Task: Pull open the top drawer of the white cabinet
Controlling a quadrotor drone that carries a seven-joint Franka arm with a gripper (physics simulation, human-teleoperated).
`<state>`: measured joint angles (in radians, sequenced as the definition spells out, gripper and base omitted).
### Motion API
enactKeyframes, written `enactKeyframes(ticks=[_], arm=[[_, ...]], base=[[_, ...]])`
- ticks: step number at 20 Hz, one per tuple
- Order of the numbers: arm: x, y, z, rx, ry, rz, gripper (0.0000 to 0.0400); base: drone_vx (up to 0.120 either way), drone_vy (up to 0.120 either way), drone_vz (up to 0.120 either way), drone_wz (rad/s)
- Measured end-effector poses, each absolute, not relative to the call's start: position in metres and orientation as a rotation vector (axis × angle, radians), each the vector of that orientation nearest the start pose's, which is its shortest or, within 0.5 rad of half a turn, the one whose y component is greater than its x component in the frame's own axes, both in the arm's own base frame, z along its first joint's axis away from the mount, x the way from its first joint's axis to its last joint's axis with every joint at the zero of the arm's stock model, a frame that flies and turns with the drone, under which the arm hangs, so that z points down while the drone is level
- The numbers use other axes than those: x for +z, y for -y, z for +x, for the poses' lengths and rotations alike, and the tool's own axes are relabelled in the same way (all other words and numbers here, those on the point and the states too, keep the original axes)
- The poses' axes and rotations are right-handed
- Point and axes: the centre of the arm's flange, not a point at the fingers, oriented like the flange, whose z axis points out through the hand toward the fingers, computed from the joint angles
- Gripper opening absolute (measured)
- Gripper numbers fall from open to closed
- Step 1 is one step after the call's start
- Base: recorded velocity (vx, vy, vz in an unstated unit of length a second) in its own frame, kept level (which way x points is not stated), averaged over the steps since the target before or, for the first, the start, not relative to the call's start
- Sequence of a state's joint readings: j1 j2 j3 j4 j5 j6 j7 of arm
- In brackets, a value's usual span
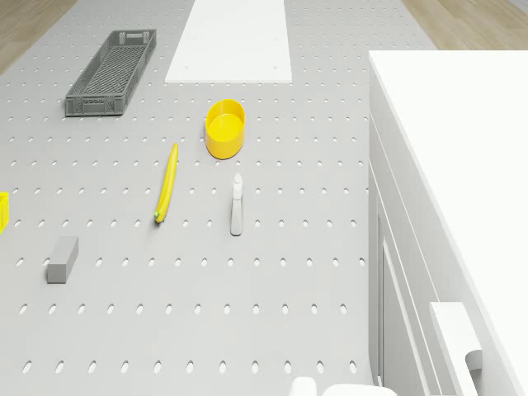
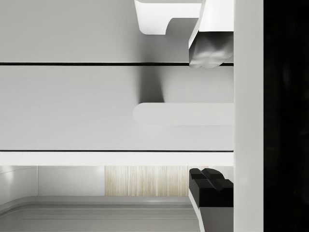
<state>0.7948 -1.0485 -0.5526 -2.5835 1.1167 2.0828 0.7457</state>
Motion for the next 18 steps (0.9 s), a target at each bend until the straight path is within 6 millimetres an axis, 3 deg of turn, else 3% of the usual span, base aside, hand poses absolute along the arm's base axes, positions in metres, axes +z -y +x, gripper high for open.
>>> enactKeyframes(ticks=[18], arm=[[0.609, -0.095, 0.306, 0.613, -0.611, -1.483, 0.0305]], base=[[0.000, 0.000, 0.000, 0.000]])
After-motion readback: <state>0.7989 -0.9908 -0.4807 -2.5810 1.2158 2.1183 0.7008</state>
